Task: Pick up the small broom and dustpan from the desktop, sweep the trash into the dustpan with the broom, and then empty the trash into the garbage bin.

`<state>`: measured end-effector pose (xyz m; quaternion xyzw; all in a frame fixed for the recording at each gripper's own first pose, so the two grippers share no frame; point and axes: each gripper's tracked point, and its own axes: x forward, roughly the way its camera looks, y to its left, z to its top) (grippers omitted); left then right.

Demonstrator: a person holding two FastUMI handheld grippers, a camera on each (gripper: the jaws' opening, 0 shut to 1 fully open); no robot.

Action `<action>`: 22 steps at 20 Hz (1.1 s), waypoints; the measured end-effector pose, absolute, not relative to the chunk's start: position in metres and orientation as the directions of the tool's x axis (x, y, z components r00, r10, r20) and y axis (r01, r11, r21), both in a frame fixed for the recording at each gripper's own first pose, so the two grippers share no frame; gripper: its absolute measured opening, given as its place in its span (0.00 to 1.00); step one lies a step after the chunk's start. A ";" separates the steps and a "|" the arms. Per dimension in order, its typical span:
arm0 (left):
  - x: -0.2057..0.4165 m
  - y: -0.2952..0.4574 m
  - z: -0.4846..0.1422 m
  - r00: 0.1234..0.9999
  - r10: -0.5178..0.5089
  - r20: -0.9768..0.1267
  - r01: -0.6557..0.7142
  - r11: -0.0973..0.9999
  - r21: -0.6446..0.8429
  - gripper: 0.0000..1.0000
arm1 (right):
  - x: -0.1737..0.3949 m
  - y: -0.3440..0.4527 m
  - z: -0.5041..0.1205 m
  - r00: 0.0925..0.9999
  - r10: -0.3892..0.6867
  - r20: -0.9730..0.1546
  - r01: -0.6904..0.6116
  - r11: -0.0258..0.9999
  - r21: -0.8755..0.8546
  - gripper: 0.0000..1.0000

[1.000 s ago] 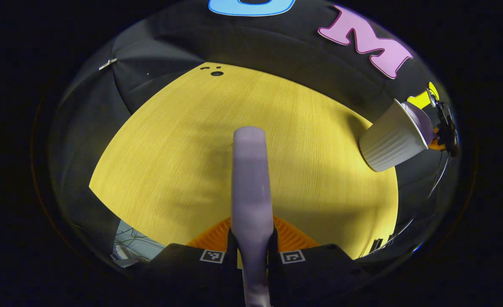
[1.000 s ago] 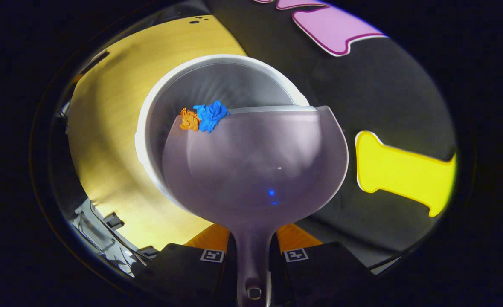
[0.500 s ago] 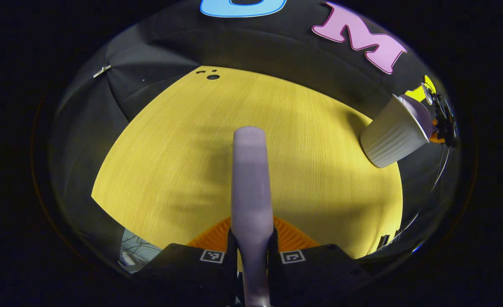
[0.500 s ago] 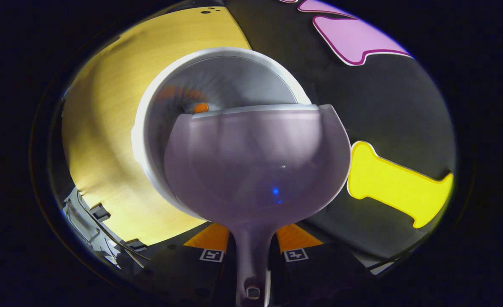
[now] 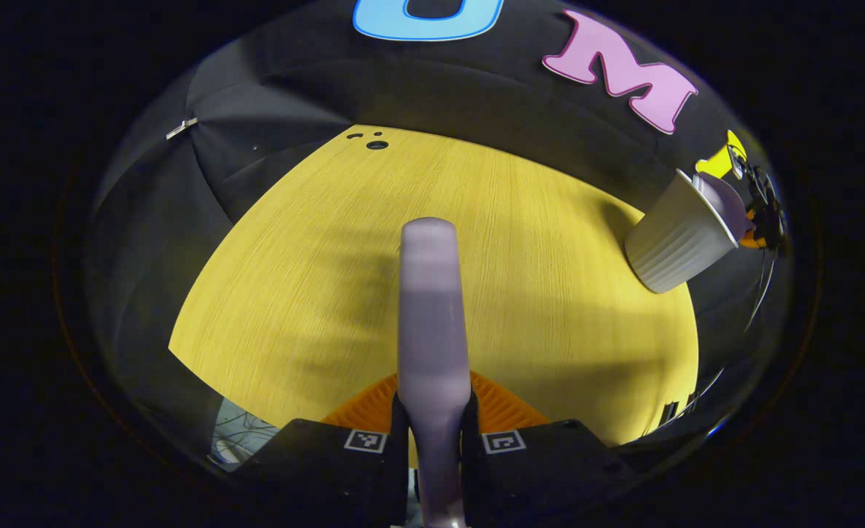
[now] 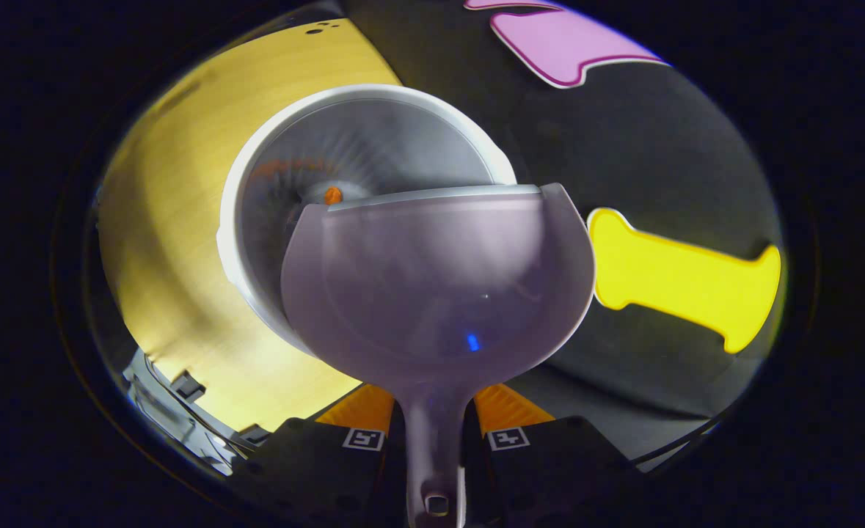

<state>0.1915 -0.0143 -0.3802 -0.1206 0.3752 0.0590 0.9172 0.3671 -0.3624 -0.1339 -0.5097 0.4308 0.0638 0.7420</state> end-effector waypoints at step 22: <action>0.170 0.033 -0.382 0.771 -0.126 -0.624 0.081 0.992 -0.100 0.33 | 0.176 -0.183 -0.095 0.744 -0.028 -0.667 -0.148 0.967 -0.207 0.36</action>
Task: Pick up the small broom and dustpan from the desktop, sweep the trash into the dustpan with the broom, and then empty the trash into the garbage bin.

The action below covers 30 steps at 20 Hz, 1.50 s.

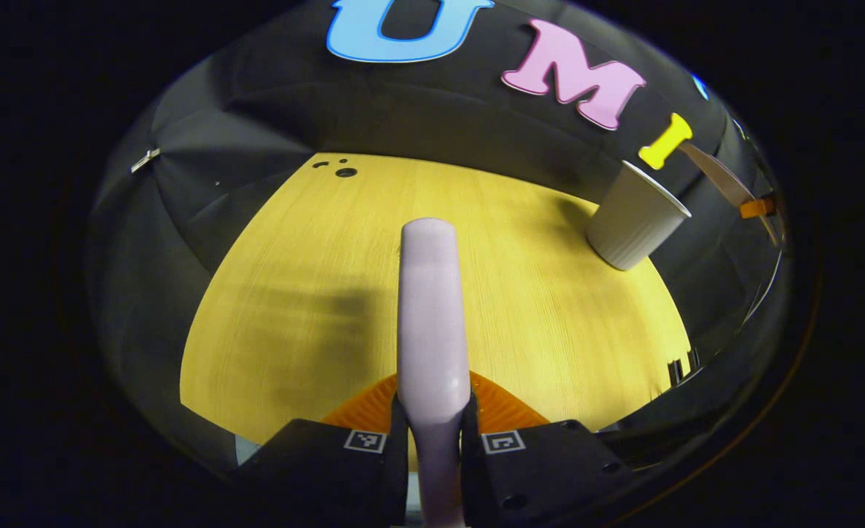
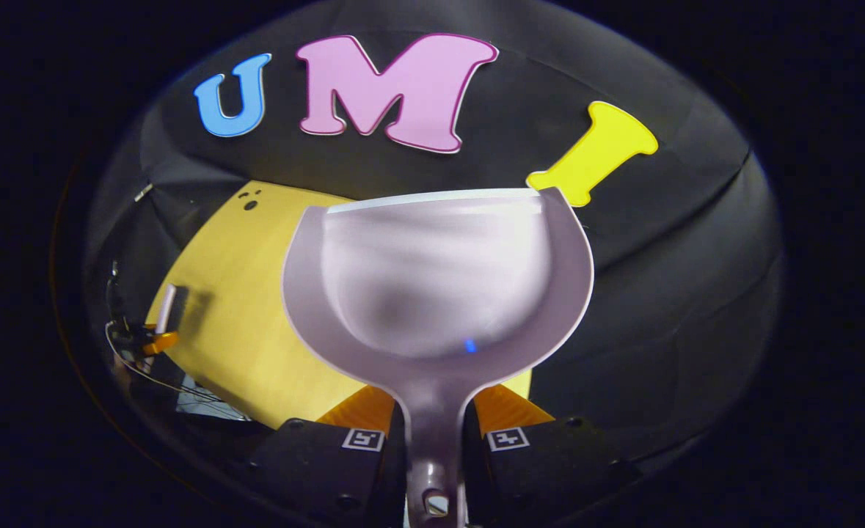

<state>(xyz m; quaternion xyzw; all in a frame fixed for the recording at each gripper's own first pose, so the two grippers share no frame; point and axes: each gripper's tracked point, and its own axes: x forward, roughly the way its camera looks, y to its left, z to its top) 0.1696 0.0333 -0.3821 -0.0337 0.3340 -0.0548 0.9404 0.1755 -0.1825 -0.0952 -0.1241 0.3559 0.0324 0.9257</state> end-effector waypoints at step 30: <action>0.256 0.004 -0.472 0.606 -0.015 -0.795 0.090 0.995 0.050 0.33 | 0.191 0.005 -0.422 0.598 0.122 -0.792 -0.005 0.989 0.149 0.36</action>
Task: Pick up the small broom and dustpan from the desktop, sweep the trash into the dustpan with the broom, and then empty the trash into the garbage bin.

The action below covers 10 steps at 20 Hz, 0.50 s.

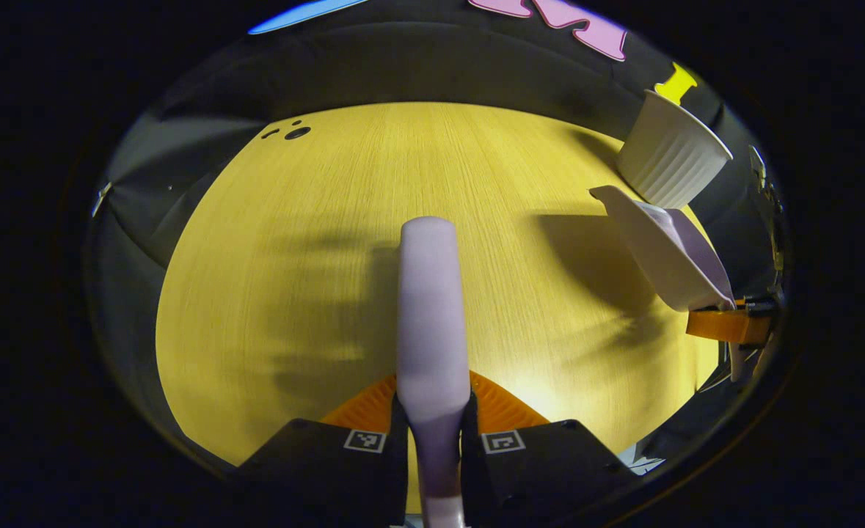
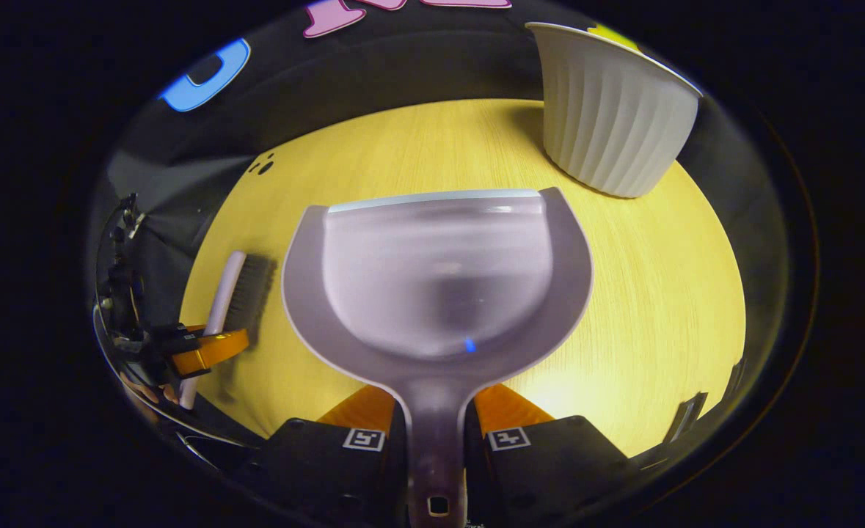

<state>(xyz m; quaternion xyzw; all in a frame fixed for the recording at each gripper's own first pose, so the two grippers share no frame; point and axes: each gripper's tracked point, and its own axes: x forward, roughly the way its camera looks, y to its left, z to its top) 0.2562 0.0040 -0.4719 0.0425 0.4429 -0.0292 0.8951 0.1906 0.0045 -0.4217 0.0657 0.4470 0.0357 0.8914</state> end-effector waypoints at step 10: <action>0.263 -0.007 -0.480 0.567 0.072 -0.820 0.114 0.980 0.164 0.36 | 0.190 0.004 -0.468 0.551 0.051 -0.833 0.005 0.998 0.065 0.36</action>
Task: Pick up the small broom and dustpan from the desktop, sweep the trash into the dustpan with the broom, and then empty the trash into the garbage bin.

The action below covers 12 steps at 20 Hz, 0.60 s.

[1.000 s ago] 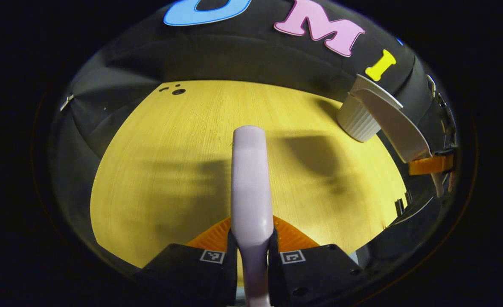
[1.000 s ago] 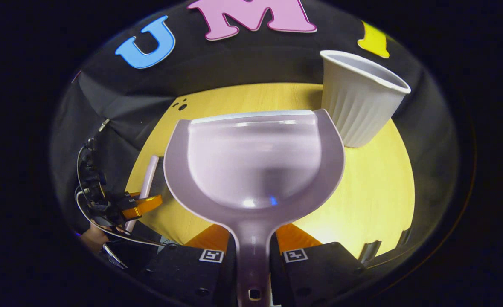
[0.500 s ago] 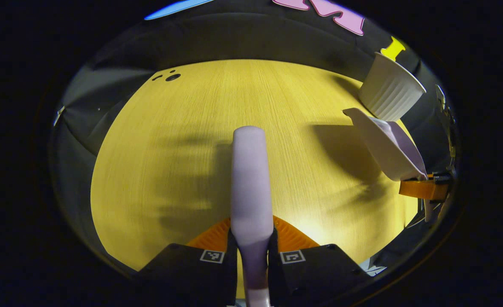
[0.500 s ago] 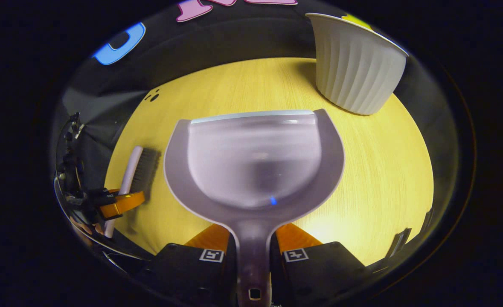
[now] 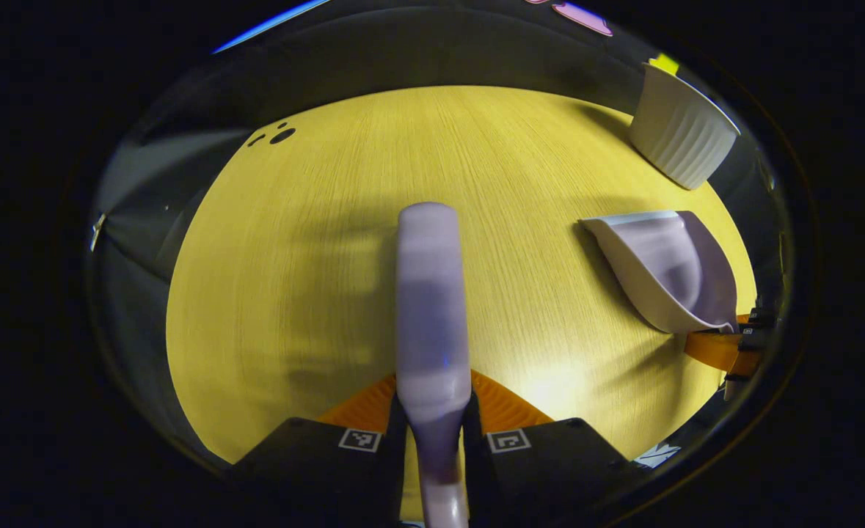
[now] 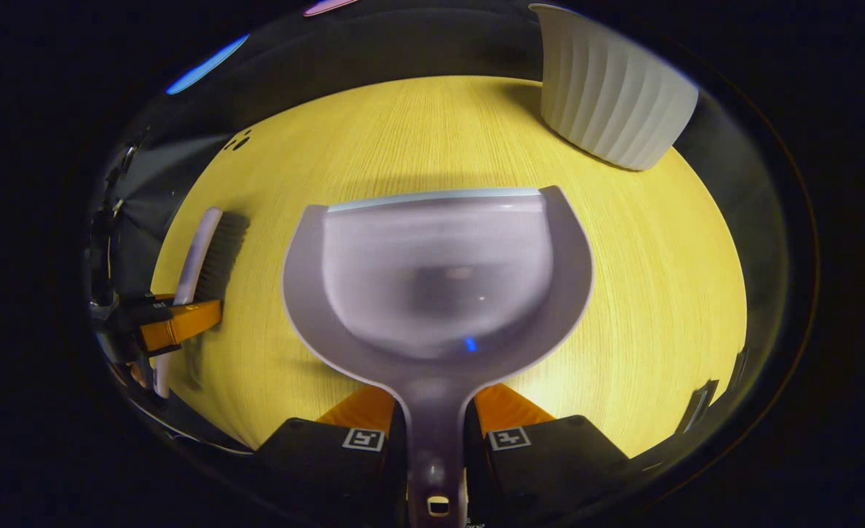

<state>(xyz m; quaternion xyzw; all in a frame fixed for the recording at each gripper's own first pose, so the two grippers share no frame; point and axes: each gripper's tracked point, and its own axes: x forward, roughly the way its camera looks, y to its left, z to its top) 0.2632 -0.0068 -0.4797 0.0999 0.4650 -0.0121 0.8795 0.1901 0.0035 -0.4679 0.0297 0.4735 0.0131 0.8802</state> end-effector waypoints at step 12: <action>0.254 -0.020 -0.444 0.681 0.012 -0.733 0.104 0.988 0.113 0.97 | 0.186 -0.003 -0.415 0.660 0.047 -0.750 0.051 0.993 0.108 1.00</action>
